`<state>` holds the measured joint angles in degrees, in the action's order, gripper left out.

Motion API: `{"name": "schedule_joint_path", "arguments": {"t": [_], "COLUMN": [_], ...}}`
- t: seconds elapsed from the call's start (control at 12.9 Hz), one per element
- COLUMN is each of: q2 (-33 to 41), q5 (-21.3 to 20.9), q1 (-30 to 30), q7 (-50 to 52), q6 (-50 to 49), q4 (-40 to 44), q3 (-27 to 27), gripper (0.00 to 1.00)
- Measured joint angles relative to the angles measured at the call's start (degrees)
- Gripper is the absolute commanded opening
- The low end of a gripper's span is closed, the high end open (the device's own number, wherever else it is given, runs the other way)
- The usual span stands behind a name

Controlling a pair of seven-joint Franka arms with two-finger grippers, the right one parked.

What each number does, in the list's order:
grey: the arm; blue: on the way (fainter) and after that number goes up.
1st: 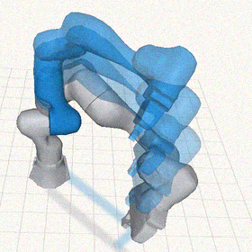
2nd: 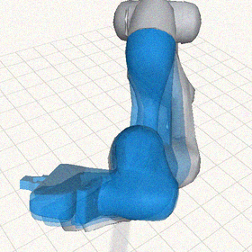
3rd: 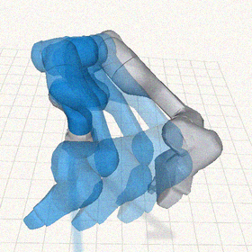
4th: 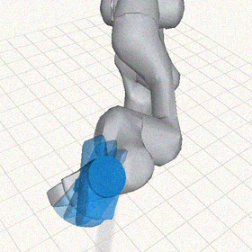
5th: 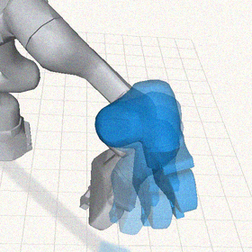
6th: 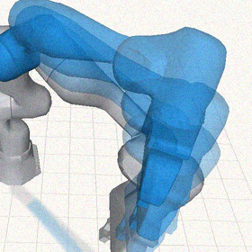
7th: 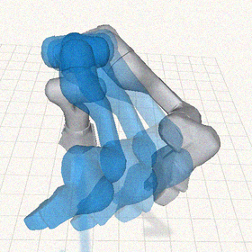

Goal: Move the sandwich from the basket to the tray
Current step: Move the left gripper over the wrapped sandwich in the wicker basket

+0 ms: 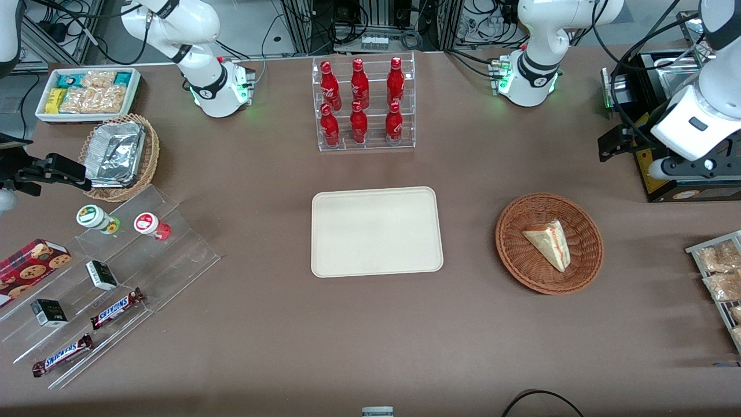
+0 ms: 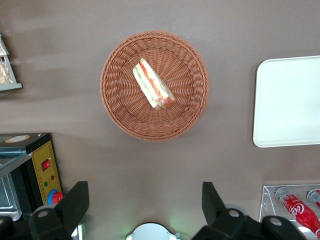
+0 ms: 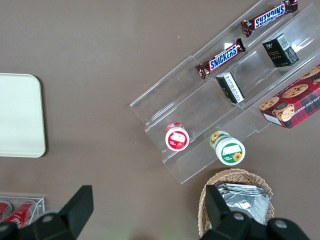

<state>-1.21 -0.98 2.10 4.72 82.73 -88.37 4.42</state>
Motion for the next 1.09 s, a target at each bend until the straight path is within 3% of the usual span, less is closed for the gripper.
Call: {"name": "schedule_joint_path", "arguments": {"t": [0.54, 1.09], "q2": [-3.16, -3.66], "q5": [-0.47, -0.89], "q1": [-0.29, -0.35], "q7": [-0.31, 13.49], "q6": [2.51, 24.11], "q4": [-0.02, -17.82], "q3": [-0.11, -0.09], "gripper": [1.0, 1.0]}}
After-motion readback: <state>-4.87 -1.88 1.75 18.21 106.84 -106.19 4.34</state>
